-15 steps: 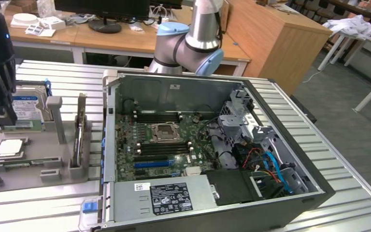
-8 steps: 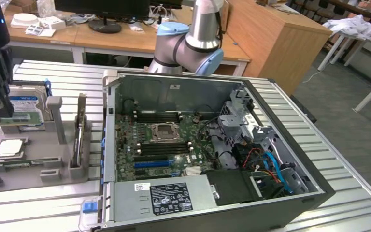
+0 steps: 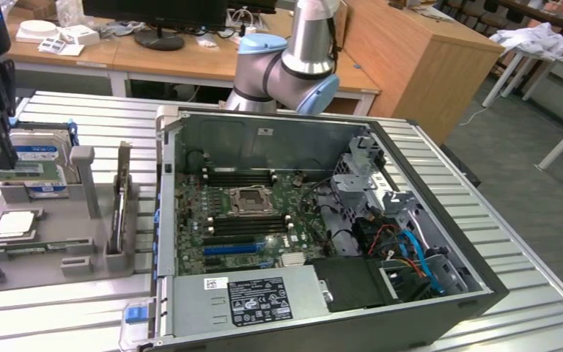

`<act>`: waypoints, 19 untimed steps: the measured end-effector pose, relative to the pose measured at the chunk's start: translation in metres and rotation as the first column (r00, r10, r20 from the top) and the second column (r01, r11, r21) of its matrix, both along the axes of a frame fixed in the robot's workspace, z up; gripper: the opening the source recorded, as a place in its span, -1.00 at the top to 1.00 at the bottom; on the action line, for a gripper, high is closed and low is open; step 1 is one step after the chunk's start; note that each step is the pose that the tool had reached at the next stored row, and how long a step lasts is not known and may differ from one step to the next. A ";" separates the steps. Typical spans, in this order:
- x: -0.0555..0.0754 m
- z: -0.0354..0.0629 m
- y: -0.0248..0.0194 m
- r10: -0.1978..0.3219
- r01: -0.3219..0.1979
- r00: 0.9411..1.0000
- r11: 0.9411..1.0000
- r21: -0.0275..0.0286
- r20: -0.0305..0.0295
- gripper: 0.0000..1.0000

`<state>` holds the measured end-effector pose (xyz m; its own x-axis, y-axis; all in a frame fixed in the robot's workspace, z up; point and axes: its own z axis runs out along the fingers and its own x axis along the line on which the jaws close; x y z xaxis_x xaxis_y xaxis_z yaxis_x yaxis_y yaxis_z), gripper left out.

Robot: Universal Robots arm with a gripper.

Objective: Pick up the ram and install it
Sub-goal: 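Pick up the ram and move it above insertion slot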

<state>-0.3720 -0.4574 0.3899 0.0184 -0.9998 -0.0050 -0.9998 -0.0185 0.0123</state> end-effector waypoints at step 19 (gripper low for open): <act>0.027 0.0001 0.0000 0.000 0.000 1.000 1.000 0.000 0.000 0.76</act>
